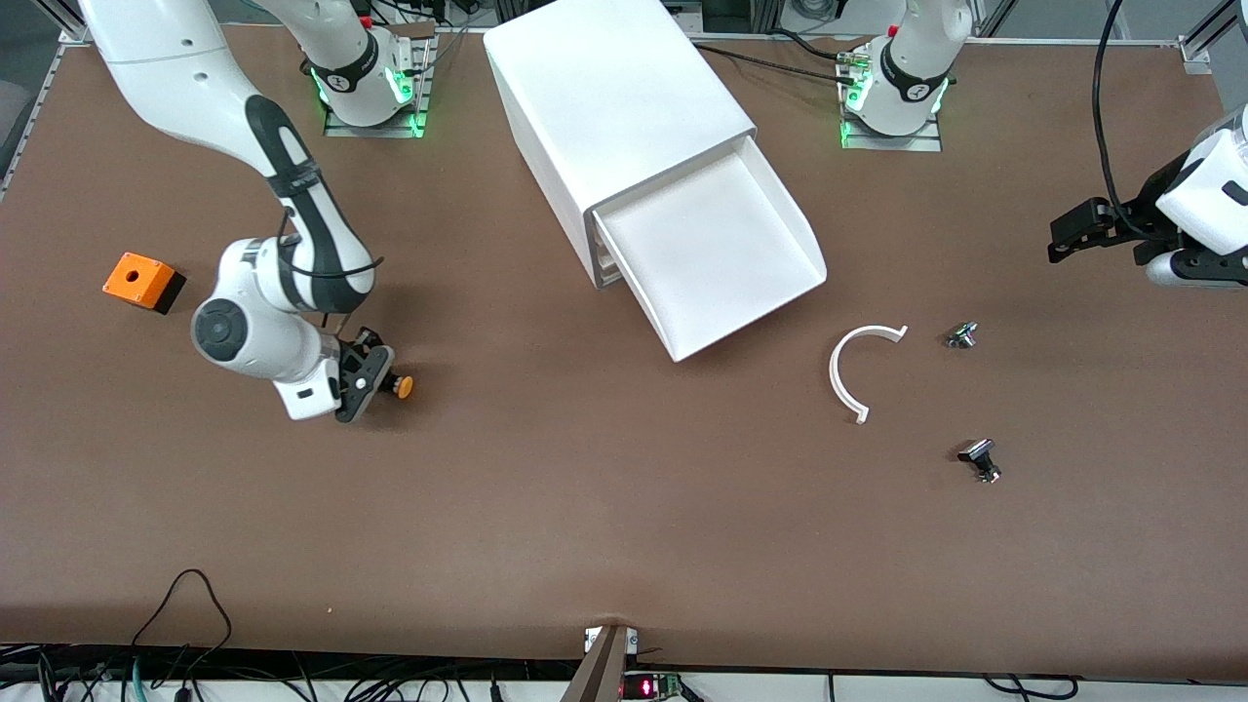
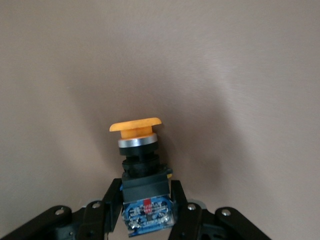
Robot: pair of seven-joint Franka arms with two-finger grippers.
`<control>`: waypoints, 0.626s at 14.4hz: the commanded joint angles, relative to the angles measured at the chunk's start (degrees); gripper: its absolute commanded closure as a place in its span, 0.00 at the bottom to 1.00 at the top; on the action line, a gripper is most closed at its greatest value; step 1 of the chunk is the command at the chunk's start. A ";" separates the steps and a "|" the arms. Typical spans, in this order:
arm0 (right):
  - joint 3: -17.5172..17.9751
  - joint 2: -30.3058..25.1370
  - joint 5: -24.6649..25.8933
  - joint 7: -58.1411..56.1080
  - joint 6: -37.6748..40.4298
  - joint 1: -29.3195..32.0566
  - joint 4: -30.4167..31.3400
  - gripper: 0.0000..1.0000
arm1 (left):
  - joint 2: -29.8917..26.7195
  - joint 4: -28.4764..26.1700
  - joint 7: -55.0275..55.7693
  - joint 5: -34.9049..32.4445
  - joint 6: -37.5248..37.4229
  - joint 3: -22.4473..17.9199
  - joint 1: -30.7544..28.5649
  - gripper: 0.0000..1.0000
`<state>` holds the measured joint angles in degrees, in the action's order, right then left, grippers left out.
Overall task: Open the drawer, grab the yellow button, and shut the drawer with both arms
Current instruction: 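Lower the push button onto the table beside the orange box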
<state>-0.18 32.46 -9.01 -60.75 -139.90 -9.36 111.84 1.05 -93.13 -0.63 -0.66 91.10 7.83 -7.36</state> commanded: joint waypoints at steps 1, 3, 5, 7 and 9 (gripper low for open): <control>1.41 -0.47 0.57 -0.51 -3.45 0.22 2.51 0.43 | 0.62 2.08 0.11 1.10 -1.62 0.34 -0.20 0.00; 1.41 -2.22 0.13 0.37 -2.84 0.22 1.99 0.00 | 0.70 2.17 0.02 1.10 -1.62 0.34 -0.20 0.00; 1.49 -4.94 -0.22 0.55 2.57 0.31 -1.16 0.00 | 0.53 2.08 -0.42 1.18 -1.54 0.34 -0.20 0.00; 1.49 -5.74 -0.40 1.77 12.41 0.31 -8.70 0.00 | 0.70 2.16 -0.51 1.18 -1.54 0.34 -0.20 0.00; 1.49 -6.70 -0.31 5.71 20.24 0.31 -14.95 0.00 | 1.49 1.90 -0.68 0.84 -1.18 0.34 -0.11 0.00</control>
<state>0.81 26.68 -8.82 -58.19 -127.05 -9.47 102.85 1.12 -92.87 -0.64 -0.62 91.07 7.98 -7.34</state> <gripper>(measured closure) 0.000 0.000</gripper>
